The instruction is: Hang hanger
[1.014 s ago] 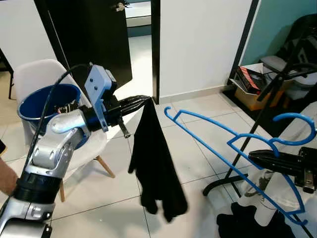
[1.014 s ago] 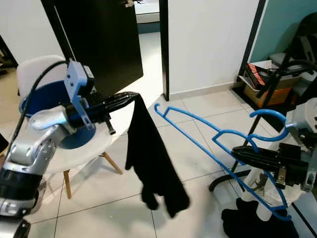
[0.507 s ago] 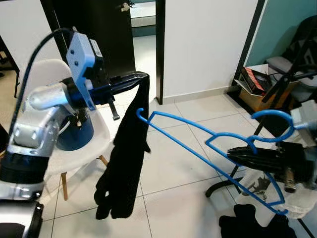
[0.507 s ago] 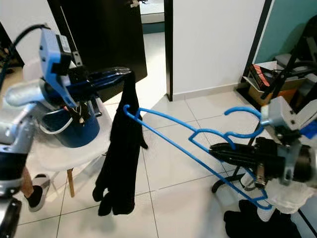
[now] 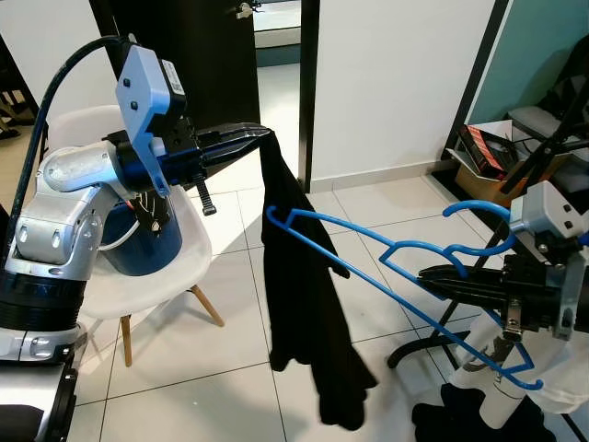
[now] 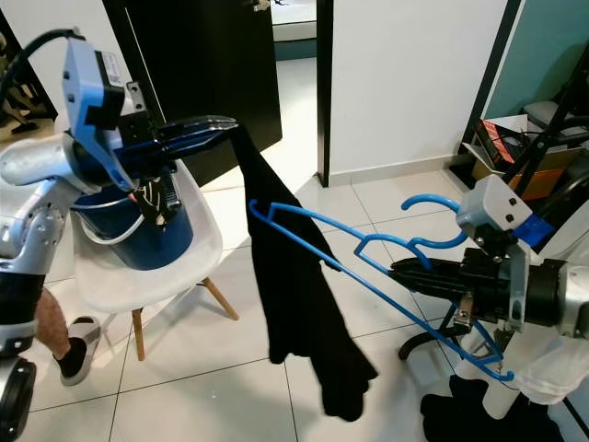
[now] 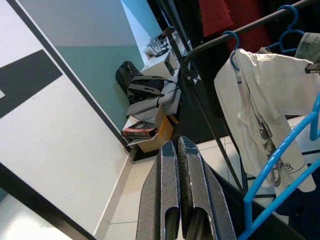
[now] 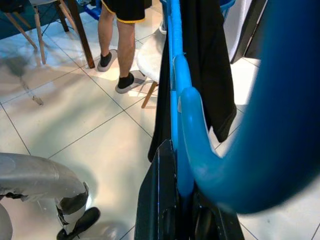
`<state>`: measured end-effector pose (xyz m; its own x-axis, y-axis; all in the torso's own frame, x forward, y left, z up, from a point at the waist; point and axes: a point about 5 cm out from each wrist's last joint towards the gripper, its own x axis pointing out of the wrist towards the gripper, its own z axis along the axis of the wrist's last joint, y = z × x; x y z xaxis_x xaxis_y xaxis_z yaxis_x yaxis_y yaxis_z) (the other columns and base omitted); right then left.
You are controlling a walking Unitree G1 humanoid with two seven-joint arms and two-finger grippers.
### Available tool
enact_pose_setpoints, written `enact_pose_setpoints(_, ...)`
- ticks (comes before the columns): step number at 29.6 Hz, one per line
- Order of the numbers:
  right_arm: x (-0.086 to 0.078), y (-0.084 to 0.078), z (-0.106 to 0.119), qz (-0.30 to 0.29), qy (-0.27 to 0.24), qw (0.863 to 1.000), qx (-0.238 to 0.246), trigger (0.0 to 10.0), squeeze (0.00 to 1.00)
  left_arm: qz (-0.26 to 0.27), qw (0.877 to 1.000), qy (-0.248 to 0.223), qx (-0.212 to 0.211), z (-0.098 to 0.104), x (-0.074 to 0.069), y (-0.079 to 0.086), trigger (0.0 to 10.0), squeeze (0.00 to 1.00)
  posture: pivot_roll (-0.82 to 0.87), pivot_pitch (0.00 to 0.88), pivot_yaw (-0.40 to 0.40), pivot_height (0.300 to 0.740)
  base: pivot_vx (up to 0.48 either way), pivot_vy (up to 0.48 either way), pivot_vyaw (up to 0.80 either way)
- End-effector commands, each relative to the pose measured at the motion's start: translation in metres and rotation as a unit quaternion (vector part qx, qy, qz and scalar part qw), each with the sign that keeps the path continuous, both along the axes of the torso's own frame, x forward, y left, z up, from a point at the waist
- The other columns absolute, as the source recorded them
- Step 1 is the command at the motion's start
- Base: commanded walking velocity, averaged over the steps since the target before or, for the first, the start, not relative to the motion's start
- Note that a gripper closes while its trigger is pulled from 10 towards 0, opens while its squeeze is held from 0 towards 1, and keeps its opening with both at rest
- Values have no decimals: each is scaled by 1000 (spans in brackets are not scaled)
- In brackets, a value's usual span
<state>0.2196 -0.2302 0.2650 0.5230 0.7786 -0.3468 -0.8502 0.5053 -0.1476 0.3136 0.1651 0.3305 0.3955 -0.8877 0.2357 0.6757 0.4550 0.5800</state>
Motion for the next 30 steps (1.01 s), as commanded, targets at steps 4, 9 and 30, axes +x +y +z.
enact_pose_setpoints(4,-8,8,5,35,-1,999,-6,10000,0,22,999,-29,-4,12,2,1,10000,0,-124,0,53,740,0,0,0)
enact_pose_setpoints(9,-10,13,-3,37,21,999,-20,10000,0,39,999,-30,-19,16,5,-4,10000,0,-124,0,53,740,0,0,0)
enact_pose_setpoints(30,-13,8,12,34,-1,999,-4,10000,0,55,998,-31,-14,16,6,-4,10000,0,-121,0,55,740,0,0,0)
